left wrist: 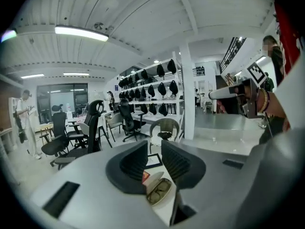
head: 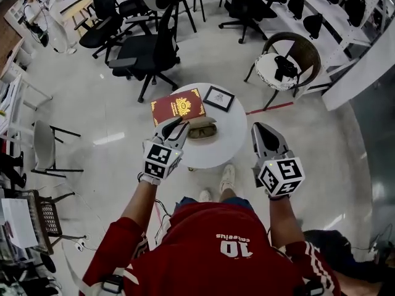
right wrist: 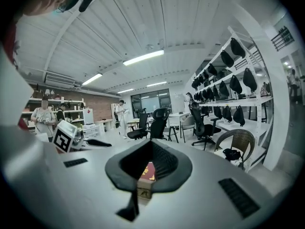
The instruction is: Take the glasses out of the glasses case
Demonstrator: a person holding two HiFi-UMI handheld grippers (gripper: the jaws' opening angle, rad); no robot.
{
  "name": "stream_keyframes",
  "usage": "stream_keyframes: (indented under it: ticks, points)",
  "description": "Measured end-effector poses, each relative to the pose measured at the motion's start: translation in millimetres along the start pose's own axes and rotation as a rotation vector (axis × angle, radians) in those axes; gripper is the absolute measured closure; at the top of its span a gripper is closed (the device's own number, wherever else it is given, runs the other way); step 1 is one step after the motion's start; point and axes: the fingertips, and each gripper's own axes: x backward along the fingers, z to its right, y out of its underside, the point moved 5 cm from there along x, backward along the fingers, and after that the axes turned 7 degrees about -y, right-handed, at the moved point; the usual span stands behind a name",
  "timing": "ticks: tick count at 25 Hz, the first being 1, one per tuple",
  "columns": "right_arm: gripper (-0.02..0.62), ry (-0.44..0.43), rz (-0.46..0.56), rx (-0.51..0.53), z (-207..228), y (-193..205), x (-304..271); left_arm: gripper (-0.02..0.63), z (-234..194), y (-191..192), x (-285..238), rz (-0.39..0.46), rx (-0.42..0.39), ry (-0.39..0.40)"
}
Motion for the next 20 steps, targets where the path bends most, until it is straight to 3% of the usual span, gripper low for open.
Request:
stream_keyframes:
  ticks: [12, 20]
  points:
    - [0.58, 0.019, -0.057, -0.017, 19, 28, -1, 0.525, 26, 82, -60, -0.19, -0.171, 0.067]
    - [0.58, 0.003, -0.106, -0.041, 26, 48, -8, 0.511, 34, 135, -95, -0.304, -0.202, 0.117]
